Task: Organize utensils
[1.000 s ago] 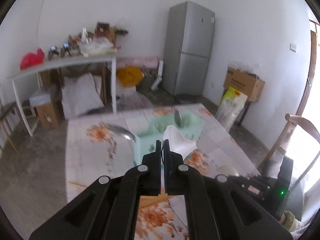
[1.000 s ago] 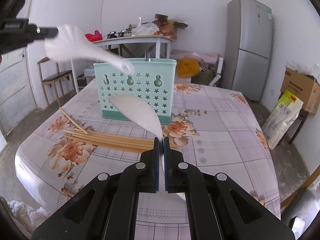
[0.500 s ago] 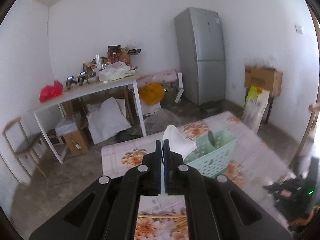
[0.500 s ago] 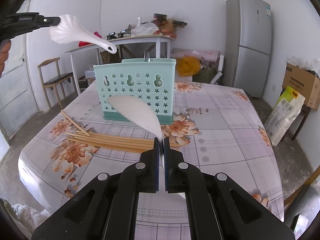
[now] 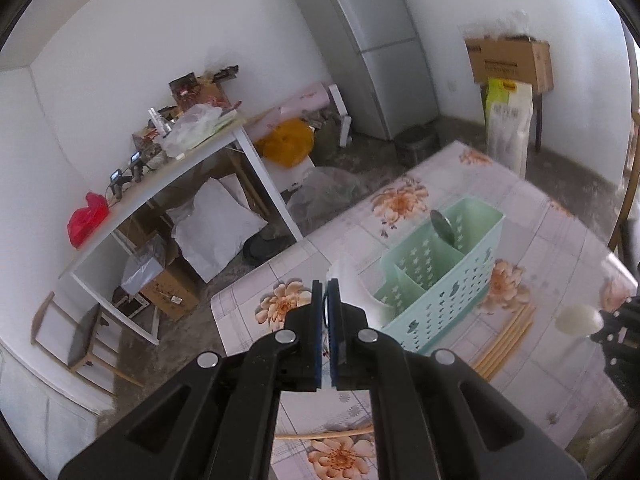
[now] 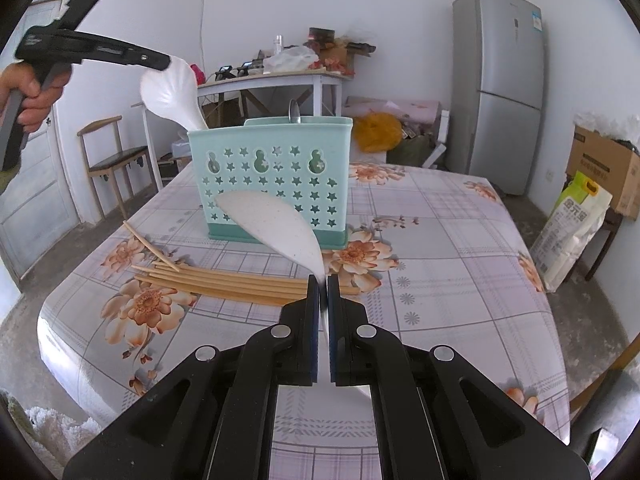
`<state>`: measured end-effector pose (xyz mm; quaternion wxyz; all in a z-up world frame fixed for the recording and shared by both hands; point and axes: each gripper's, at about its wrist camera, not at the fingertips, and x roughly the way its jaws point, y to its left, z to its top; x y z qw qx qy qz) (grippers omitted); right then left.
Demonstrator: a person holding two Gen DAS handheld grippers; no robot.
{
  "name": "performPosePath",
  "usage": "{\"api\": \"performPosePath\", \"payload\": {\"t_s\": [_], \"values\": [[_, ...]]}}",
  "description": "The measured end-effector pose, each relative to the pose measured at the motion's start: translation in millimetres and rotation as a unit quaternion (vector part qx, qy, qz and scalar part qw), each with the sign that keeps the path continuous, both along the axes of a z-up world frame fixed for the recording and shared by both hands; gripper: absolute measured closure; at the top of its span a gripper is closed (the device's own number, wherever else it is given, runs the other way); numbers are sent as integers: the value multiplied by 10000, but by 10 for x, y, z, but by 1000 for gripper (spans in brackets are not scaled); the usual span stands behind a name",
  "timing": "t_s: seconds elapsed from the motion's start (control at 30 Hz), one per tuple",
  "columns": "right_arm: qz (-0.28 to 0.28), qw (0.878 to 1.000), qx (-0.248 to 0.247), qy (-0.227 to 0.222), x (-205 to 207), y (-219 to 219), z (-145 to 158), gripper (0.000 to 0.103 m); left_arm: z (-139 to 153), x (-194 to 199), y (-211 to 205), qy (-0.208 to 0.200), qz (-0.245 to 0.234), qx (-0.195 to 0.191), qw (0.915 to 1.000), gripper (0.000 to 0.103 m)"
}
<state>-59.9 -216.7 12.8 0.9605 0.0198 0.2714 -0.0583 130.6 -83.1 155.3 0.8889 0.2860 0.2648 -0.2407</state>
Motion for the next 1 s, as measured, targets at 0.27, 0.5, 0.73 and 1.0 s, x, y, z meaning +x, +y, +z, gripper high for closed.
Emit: {"api": "performPosePath", "payload": {"t_s": [0.27,0.5,0.73,1.0], "values": [[10,10000,40,5,12,0,-17,101,-25,251,-120,450,-93,-729,9963,94],[4,10000,54,7,9,-3,-16,101,47,307,92,449,245,-1759,9831,35],[-54,10000,81,12,28,-18,-3,101,-21,76,376,347,453,-2281,9720,13],[-133,9995,274,-46,15,-52,38,101,-485,-200,717,888,655,-2669,9574,6]]}}
